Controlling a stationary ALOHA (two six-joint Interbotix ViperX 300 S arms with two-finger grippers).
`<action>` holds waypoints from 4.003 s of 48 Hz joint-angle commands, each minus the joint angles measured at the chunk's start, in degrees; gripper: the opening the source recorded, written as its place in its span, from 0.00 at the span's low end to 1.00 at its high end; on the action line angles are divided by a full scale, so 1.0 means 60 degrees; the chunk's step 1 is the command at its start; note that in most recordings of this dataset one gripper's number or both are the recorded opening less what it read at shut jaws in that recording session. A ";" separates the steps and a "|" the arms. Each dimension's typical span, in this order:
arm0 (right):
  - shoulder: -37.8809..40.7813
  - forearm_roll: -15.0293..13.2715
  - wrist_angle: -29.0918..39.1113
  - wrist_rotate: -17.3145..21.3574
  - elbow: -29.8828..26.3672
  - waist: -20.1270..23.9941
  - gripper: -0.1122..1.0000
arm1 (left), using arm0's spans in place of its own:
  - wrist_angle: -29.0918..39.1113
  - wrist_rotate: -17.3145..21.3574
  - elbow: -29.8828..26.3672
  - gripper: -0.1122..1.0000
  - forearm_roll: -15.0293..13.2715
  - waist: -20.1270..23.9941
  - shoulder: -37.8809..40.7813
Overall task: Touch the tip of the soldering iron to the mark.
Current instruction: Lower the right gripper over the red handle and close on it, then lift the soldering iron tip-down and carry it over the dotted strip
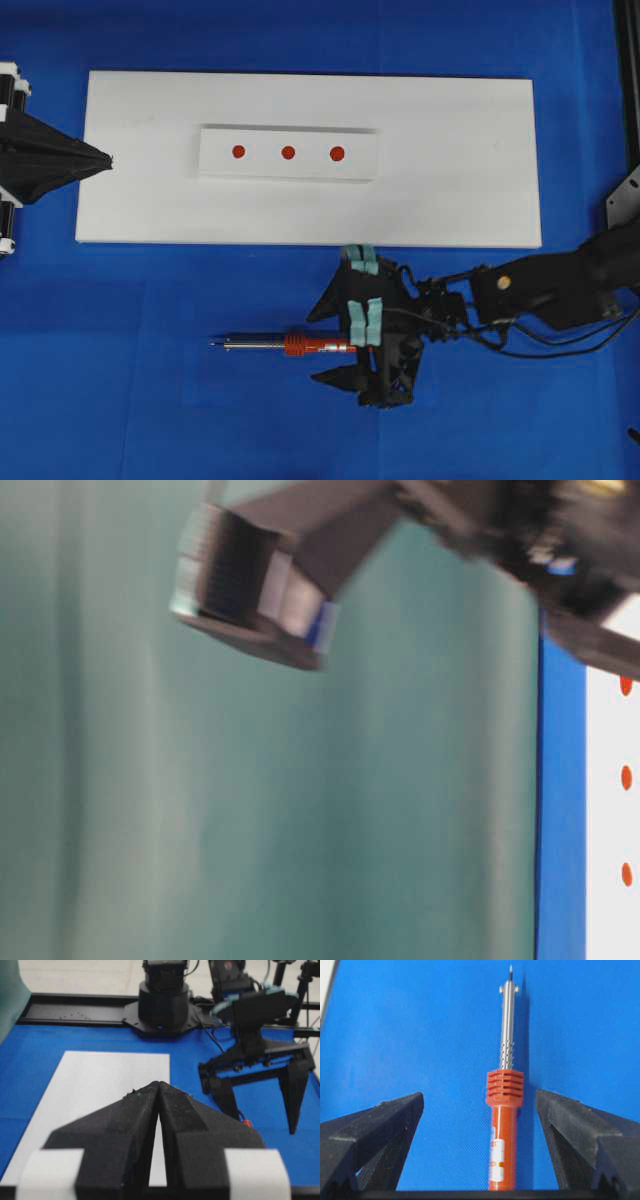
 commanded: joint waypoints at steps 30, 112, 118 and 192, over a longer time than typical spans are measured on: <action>0.1025 0.1465 -0.1509 -0.0908 0.0352 0.0146 0.87 | -0.0278 0.0000 -0.0073 0.12 0.0000 0.0015 0.0029; -0.2607 0.0278 0.4526 -0.2798 -0.1304 -0.0469 0.16 | -0.0278 -0.0015 -0.0073 0.12 0.0000 0.0015 0.0044; -0.2622 0.0264 0.4570 -0.2798 -0.1304 -0.0513 0.16 | -0.0278 -0.0015 -0.0073 0.12 0.0000 0.0015 0.0044; -0.2974 -0.2886 0.6548 -0.3252 -0.1523 -0.4966 0.16 | -0.0234 -0.0015 -0.0073 0.12 0.0000 0.0015 0.0073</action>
